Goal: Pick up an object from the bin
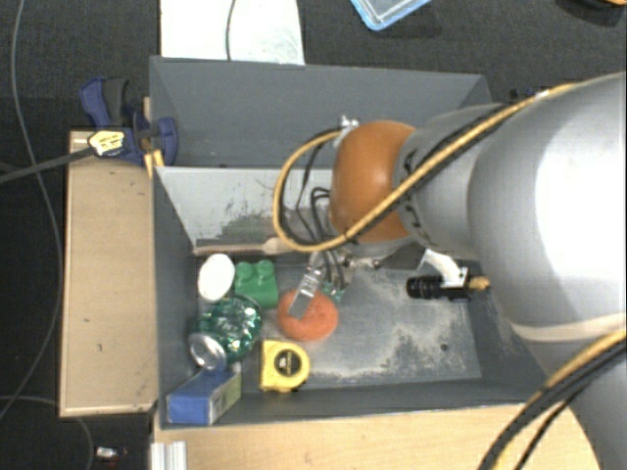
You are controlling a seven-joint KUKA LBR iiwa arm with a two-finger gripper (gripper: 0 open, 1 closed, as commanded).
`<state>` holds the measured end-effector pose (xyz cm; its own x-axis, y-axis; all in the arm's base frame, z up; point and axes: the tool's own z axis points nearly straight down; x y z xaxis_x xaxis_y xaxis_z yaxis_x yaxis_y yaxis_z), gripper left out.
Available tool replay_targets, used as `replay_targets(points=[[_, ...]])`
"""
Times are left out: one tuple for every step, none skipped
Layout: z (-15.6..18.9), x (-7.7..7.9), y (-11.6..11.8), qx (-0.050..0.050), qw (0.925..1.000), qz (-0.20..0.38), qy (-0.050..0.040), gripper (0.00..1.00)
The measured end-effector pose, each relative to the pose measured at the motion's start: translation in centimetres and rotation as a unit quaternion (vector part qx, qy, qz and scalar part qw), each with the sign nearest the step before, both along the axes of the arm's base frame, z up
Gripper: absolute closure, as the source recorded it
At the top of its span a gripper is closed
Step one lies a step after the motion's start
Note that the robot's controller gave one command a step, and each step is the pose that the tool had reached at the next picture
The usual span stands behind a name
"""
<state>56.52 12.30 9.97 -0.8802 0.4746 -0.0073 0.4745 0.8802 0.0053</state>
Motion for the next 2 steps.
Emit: replay_targets(points=[[0.8,-0.5,-1.4,-0.002,0.9994,0.036,0.0018,0.00],[-0.7,-0.4,-0.7,-0.002,0.9847,0.174,0.0013,0.00]])
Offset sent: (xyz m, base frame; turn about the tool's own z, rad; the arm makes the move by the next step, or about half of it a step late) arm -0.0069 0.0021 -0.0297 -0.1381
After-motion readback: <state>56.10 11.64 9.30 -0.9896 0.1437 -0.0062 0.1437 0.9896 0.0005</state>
